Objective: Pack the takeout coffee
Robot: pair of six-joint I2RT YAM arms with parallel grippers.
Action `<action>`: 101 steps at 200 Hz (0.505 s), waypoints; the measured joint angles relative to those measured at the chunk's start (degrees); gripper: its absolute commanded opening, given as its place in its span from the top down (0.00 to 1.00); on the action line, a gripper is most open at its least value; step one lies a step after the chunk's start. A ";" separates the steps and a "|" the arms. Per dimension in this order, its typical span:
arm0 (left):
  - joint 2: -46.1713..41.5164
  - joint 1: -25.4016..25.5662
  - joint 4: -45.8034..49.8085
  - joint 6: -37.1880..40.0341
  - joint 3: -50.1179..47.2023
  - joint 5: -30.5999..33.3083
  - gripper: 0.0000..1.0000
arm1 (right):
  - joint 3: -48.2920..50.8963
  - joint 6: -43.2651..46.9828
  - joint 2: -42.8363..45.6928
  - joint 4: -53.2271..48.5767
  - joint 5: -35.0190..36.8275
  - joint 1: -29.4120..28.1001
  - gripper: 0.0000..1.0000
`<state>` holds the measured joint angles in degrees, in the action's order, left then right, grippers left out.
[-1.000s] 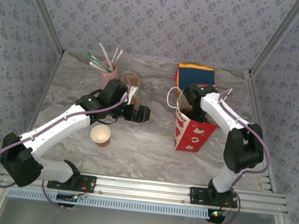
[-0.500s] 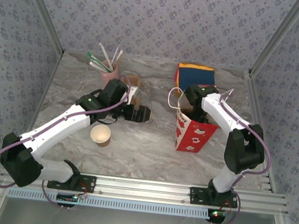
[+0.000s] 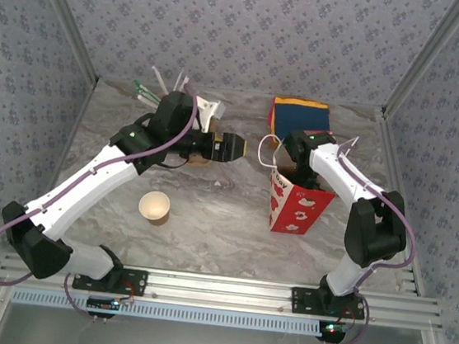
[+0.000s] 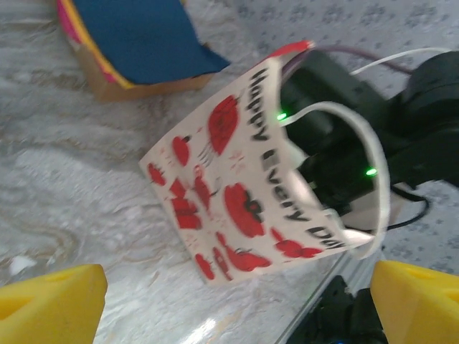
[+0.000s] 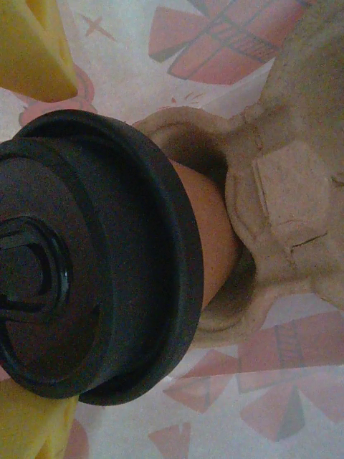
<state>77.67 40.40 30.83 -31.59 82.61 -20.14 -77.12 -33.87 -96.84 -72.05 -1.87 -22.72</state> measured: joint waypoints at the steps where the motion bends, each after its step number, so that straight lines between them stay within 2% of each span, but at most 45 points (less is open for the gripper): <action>1: 0.09 0.04 -0.02 0.00 0.09 -0.07 0.12 | 0.00 0.00 0.00 0.02 0.00 -0.02 0.04; 52: 6.88 3.87 1.14 -0.09 5.86 -1.77 0.31 | 0.00 0.00 0.00 0.07 0.00 -0.02 0.04; 63: 8.76 4.72 1.60 0.07 7.15 -1.77 0.39 | 0.00 0.00 0.02 0.07 0.00 0.00 0.04; 77: 10.56 5.51 2.10 0.72 8.22 -1.77 0.41 | 0.00 0.00 0.09 0.07 0.00 0.00 0.04; 92: 11.72 6.01 2.60 1.16 8.79 -1.73 0.60 | 0.00 -0.02 0.13 0.07 0.00 -0.02 0.04; 101: 12.04 6.14 2.80 1.44 8.96 -1.70 0.67 | 0.00 -0.02 0.15 0.07 0.00 0.00 0.04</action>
<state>89.71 46.54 33.63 -30.15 91.57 -21.85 -77.12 -33.89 -96.68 -71.99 -1.87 -22.72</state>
